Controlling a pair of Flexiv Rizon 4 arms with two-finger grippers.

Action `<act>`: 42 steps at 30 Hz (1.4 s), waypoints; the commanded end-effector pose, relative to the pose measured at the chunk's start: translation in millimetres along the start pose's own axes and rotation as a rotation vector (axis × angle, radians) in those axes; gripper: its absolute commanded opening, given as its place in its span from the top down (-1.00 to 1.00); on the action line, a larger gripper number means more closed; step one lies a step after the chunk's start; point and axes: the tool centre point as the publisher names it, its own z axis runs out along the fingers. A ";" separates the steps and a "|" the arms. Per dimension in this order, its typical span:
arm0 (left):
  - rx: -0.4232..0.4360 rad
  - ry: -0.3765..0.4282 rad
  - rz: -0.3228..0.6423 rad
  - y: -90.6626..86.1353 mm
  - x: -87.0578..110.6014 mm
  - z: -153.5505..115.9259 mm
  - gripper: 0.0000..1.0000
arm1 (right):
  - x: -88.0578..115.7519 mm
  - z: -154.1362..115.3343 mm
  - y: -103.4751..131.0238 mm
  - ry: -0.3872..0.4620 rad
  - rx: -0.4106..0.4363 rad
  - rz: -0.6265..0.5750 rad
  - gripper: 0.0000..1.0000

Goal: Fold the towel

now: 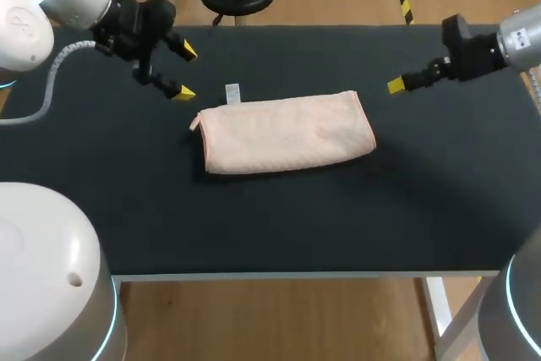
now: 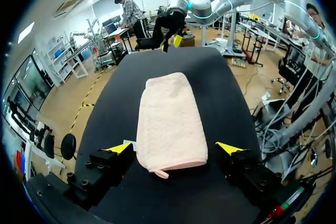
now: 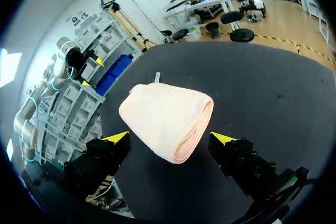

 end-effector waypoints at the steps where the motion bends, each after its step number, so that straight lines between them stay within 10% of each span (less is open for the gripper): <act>1: 0.002 0.000 0.001 0.8 -0.3 0.8 -1.00 | 3.6 12.1 -6.2 -0.017 -0.006 0.029 -1.00; 42: 0.002 0.000 0.001 0.8 -0.3 0.8 -1.00 | -44.2 112.0 -33.7 0.101 0.102 0.284 -1.00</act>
